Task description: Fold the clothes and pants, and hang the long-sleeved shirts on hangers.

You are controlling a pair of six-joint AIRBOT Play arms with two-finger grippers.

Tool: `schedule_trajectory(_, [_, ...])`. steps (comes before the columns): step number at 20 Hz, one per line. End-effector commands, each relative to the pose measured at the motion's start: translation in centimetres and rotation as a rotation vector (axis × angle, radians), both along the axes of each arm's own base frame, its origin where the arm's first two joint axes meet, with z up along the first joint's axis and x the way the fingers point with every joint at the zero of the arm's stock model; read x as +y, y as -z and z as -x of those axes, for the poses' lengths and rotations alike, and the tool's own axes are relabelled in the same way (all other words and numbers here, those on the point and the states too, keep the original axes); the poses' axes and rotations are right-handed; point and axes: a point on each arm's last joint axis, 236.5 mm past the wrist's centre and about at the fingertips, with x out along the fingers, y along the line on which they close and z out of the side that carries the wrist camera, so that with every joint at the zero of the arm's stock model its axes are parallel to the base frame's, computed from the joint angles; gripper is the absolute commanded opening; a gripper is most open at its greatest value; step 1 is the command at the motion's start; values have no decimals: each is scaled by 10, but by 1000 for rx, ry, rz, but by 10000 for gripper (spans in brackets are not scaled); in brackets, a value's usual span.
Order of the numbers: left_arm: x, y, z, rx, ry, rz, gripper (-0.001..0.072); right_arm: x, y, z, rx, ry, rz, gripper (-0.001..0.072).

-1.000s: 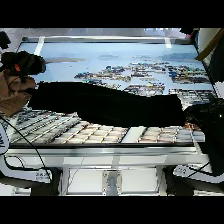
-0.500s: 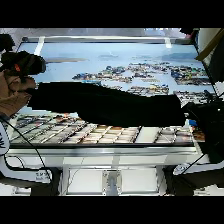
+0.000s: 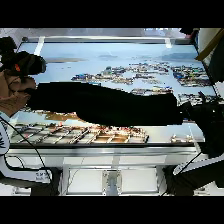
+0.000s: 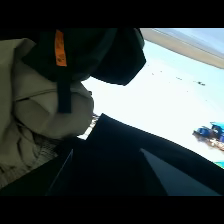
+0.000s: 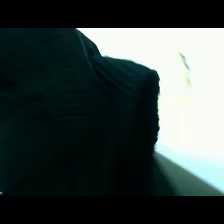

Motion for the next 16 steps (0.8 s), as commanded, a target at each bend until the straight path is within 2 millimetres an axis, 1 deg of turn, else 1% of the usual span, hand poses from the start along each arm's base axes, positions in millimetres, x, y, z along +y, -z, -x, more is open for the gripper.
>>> schedule_trajectory(1, [-19, 8, -5, 2, 41, 77, 481, 15, -10, -17, -85, -15, -55, 302])
schedule_trajectory(2, [-25, 12, -6, 5, 53, 100, 468, 17, -12, -20, -92, -8, -67, 64])
schedule_trajectory(3, [-31, 15, -7, 8, 67, 120, 391, 19, -15, -19, -93, -11, -79, 25])
schedule_trajectory(4, [-38, 18, -9, 13, 80, 129, 203, 21, -20, -16, -93, -23, -93, 22])
schedule_trajectory(5, [-45, 20, -11, 18, 95, 129, 35, 24, -27, -14, -96, -37, -101, 22])
schedule_trajectory(6, [-56, 22, -14, 28, 134, 117, 9, 28, -37, -11, -105, -54, -111, 22])
schedule_trajectory(7, [-75, 25, -17, 42, 197, 107, 9, 30, -49, -9, -119, -69, -110, 22])
schedule_trajectory(8, [-99, 30, -21, 54, 270, 113, 9, 33, -65, -8, -145, -84, -104, 22])
schedule_trajectory(10, [-170, 43, -26, 81, 463, 162, 9, 37, -104, -11, -228, -85, -84, 21])
schedule_trajectory(12, [-256, 66, -22, 128, 659, 240, 9, 45, -154, -20, -357, -68, -51, 21])
schedule_trajectory(13, [-303, 83, -16, 167, 754, 282, 9, 51, -177, -22, -405, -54, -45, 21])
schedule_trajectory(14, [-350, 105, -5, 215, 850, 312, 9, 61, -198, -24, -448, -53, -42, 21])
schedule_trajectory(15, [-390, 128, 7, 266, 924, 326, 9, 74, -211, -23, -473, -72, -33, 20])
schedule_trajectory(16, [-429, 157, 21, 326, 990, 325, 8, 90, -222, -21, -492, -105, -24, 20])
